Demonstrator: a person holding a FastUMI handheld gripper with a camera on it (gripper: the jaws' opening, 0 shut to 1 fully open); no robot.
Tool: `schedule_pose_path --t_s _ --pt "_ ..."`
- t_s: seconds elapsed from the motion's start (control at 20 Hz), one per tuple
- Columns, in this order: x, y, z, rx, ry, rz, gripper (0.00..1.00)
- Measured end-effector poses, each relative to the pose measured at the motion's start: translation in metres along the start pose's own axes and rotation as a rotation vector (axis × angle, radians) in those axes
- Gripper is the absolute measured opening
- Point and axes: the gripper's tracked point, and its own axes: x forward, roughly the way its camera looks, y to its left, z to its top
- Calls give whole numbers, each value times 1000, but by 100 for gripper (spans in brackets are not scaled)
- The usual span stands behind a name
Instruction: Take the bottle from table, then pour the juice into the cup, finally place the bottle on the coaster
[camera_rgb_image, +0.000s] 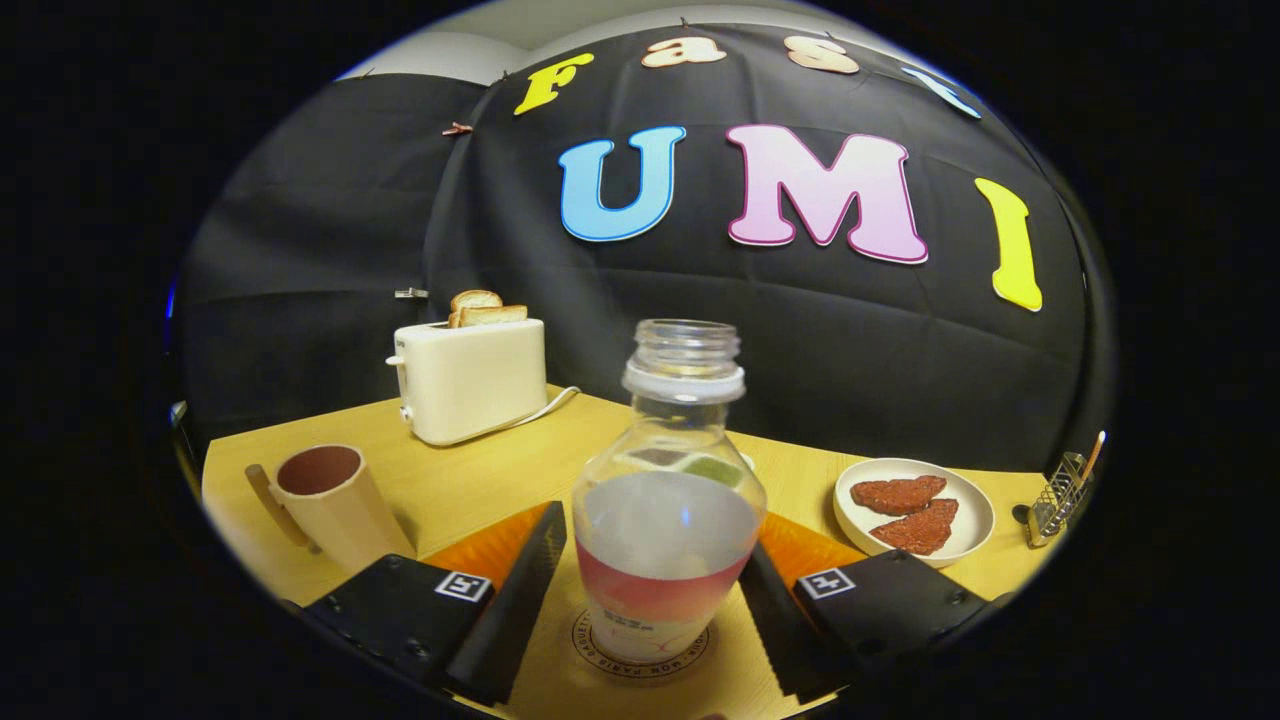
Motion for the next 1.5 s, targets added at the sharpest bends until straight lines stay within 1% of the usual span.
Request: schedule_pose_path --t_s 0.05,0.2,0.3,0.7,0.85,1.1,1.3,1.5 --pt "-3 -1 2 -8 2 -4 99" --pt "-8 -1 6 -10 15 -19 99" --pt "-15 0 5 9 49 -26 99" --pt "-41 -5 38 53 46 -60 99" --pt "-55 -7 45 70 63 -74 98" --pt "-92 -12 91 33 6 -77 98" --pt "-134 -27 156 30 -78 -119 98" --pt "-188 -57 215 -13 -160 -222 98"
